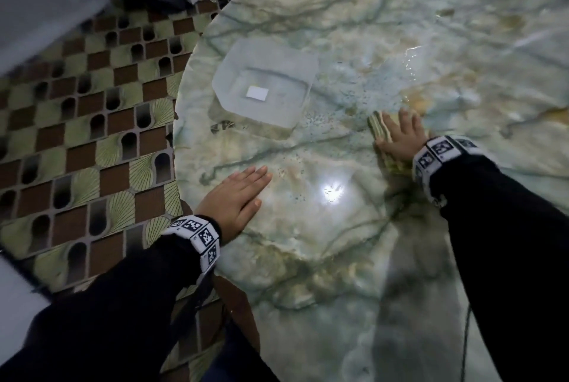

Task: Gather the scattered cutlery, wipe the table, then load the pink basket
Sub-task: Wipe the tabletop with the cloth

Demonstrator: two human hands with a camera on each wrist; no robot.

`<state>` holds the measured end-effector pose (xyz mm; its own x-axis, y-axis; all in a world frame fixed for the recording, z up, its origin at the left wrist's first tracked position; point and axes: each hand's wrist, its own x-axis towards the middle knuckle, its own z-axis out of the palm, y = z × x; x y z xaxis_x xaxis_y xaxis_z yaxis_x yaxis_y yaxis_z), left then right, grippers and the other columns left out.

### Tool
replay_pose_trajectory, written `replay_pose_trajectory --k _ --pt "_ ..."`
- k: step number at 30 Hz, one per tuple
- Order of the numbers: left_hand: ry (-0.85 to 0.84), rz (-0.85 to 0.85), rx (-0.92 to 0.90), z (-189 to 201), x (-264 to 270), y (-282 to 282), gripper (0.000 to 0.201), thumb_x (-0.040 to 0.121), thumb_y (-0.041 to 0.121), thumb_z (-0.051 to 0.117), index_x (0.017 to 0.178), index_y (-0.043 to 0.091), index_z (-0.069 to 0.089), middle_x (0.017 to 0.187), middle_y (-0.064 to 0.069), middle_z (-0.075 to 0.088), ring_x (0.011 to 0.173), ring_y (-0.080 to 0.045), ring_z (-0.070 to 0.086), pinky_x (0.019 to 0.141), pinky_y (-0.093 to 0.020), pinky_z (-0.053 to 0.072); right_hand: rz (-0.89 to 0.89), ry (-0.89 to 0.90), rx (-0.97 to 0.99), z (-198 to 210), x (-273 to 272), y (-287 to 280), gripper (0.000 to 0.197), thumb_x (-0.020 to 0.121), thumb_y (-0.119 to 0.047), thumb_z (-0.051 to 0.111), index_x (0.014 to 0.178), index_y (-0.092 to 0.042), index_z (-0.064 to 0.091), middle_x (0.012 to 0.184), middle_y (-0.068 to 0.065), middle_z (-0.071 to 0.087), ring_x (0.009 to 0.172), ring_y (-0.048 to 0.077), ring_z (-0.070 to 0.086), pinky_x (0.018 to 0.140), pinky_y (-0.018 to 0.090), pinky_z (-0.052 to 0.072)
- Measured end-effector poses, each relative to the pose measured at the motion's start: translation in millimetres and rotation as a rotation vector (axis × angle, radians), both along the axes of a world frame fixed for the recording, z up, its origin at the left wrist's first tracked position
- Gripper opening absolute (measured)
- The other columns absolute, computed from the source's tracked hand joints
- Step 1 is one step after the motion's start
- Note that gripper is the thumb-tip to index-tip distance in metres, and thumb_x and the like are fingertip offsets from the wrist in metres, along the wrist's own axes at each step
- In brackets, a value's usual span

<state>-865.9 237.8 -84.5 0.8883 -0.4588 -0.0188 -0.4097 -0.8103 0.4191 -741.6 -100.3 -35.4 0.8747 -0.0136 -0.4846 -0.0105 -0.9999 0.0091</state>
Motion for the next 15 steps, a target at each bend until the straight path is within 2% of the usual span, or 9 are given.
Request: replay_pose_trajectory --k 2,4,7,10,12,13,15 --pt "-0.015 -0.006 0.013 0 -1 0 0.061 0.09 0.042 0.022 0.143 0.014 0.034 0.149 -0.002 0.032 0.138 -0.013 0.021 0.111 -0.02 0.004 0.012 -0.042 0.02 -6 21 32 0.065 0.096 -0.055 0.019 0.15 -0.027 -0.003 0.157 0.011 -0.013 0.143 0.036 -0.011 0.116 0.045 -0.004" --pt "-0.028 -0.008 0.01 0 0 0 0.06 0.091 0.041 0.024 0.143 0.013 0.034 0.149 -0.003 0.032 0.137 -0.011 0.02 0.111 -0.02 0.005 0.128 -0.04 0.08 -7 15 68 0.063 0.098 -0.047 0.027 0.15 -0.029 -0.003 0.157 0.009 -0.015 0.144 0.034 -0.011 0.115 0.047 -0.004" --pt "-0.014 0.003 0.005 -2 0 1 0.061 0.09 0.043 0.023 0.144 0.015 0.032 0.15 0.001 0.028 0.138 -0.009 0.019 0.113 -0.022 0.006 0.394 -0.005 0.036 0 -39 91 0.064 0.097 -0.05 0.026 0.147 -0.035 -0.009 0.155 0.001 -0.023 0.144 0.025 -0.015 0.115 0.05 -0.002" --pt "-0.002 0.015 -0.014 -3 -1 1 0.061 0.09 0.045 0.023 0.144 0.018 0.032 0.15 0.003 0.028 0.139 -0.008 0.02 0.114 -0.025 0.01 0.63 0.177 -0.012 10 -79 61 0.069 0.09 -0.063 0.013 0.144 -0.036 -0.02 0.142 -0.006 -0.038 0.141 0.019 -0.023 0.114 0.048 -0.008" --pt "-0.008 0.021 -0.027 -2 -2 1 0.059 0.091 0.044 0.025 0.143 0.019 0.034 0.15 0.004 0.029 0.138 -0.008 0.021 0.114 -0.024 0.009 0.556 0.212 -0.016 14 -60 31 0.084 0.074 -0.072 0.003 0.144 -0.031 -0.02 0.144 -0.006 -0.035 0.142 0.02 -0.02 0.114 0.047 -0.008" --pt "-0.016 0.021 -0.03 -2 -1 1 0.058 0.091 0.044 0.026 0.143 0.018 0.034 0.149 0.004 0.03 0.138 -0.008 0.022 0.114 -0.023 0.009 0.43 0.179 0.002 15 -40 18 0.084 0.078 -0.071 0.008 0.146 -0.029 -0.015 0.151 -0.002 -0.028 0.144 0.023 -0.017 0.115 0.047 -0.007" --pt "-0.024 0.02 -0.02 -2 -1 1 0.057 0.091 0.043 0.026 0.143 0.018 0.035 0.149 0.005 0.029 0.138 -0.008 0.022 0.113 -0.021 0.007 0.207 0.06 0.032 13 5 4 0.069 0.096 -0.052 0.028 0.15 -0.025 -0.005 0.157 0.005 -0.016 0.145 0.028 -0.011 0.116 0.046 -0.003"
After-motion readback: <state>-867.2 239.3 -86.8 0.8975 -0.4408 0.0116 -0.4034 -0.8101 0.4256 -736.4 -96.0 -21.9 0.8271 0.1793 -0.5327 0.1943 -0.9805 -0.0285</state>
